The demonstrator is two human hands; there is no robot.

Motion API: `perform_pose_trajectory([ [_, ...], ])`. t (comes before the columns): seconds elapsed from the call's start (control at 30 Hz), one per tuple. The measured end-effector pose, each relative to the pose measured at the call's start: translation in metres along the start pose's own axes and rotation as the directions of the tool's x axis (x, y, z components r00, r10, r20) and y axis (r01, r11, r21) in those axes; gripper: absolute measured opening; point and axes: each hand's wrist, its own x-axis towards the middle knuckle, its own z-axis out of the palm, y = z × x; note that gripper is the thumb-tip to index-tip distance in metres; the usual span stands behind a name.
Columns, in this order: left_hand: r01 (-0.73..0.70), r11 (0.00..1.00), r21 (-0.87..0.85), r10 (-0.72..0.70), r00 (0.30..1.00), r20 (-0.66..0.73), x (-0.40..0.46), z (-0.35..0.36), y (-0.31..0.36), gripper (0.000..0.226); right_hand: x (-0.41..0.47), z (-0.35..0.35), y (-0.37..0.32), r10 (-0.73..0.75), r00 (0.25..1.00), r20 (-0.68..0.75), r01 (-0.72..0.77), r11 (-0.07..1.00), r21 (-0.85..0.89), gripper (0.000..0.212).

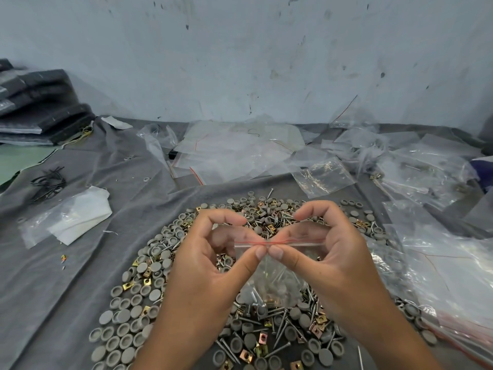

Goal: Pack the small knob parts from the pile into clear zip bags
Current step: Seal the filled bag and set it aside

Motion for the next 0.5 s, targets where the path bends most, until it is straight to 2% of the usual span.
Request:
perform_pose_trajectory([
  [0.2, -0.022, 1.0, 0.015, 0.023, 0.999, -0.028, 0.0004, -0.0016, -0.0003, 0.029, 0.0008, -0.0028, 0.0019, -0.003, 1.0, 0.005, 0.003, 0.999, -0.037, 0.046],
  [0.5, -0.006, 0.999, 0.051, 0.006, 1.0, -0.001, -0.0014, -0.0002, 0.0029, 0.036, 0.0001, 0.0001, 0.0041, -0.017, 1.0, -0.013, 0.016, 1.0, -0.017, 0.046],
])
